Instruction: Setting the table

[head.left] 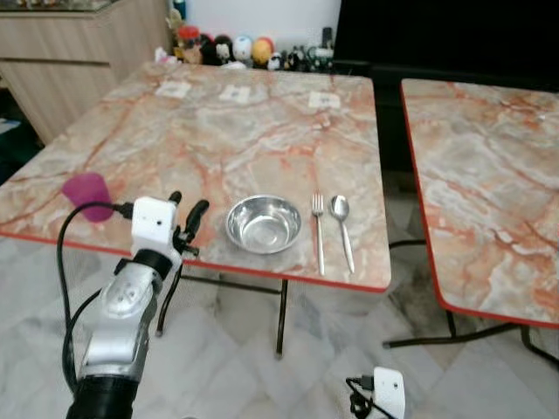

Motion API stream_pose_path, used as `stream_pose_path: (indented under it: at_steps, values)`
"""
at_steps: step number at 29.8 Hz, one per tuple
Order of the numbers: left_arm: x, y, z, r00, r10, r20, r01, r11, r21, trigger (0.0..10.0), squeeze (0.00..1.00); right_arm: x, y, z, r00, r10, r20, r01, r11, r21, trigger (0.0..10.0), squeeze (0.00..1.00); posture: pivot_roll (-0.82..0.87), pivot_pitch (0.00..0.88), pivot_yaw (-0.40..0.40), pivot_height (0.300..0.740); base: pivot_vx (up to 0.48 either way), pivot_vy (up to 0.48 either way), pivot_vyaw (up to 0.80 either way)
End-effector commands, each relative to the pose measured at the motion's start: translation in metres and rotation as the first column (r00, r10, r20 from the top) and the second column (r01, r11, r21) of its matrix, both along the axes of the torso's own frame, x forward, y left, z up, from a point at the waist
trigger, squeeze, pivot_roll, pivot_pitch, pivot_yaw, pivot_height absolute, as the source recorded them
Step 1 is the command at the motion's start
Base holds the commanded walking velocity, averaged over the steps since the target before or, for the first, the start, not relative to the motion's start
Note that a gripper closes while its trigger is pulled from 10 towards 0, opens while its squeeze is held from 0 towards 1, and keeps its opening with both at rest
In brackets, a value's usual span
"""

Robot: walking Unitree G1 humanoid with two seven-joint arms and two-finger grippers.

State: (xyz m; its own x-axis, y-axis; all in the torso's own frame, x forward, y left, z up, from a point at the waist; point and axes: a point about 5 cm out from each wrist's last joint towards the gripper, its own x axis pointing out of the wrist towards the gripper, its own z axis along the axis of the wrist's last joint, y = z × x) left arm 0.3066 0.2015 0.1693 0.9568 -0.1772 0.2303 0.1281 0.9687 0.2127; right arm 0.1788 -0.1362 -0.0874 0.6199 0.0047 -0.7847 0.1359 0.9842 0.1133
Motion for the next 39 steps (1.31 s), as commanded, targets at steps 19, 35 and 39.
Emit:
stream_pose_path:
  at_steps: [19,35,39]
  values:
    - [-0.003,-0.002,0.010,1.000,0.016,0.003,-0.016,0.999,-0.043,10.0,0.00,0.001,-0.001,0.000,1.000,0.015,-0.004,-0.015,1.000,-0.001,10.0,0.00,0.13,0.010,-0.037,0.740,0.000,0.139,-0.66]
    - [-0.003,-0.018,0.006,0.997,-0.064,-0.052,0.061,0.996,-0.063,10.0,0.00,0.002,-0.001,0.001,1.000,0.021,-0.002,-0.021,1.000,0.002,10.0,0.00,0.14,0.007,-0.040,0.740,0.000,0.000,-0.41]
    - [-0.001,-0.014,0.003,0.995,-0.030,-0.090,0.024,0.997,-0.071,10.0,0.00,0.002,0.000,0.001,1.000,0.021,-0.002,-0.021,1.000,0.004,10.0,0.00,0.14,0.007,-0.040,0.740,0.000,0.000,0.00]
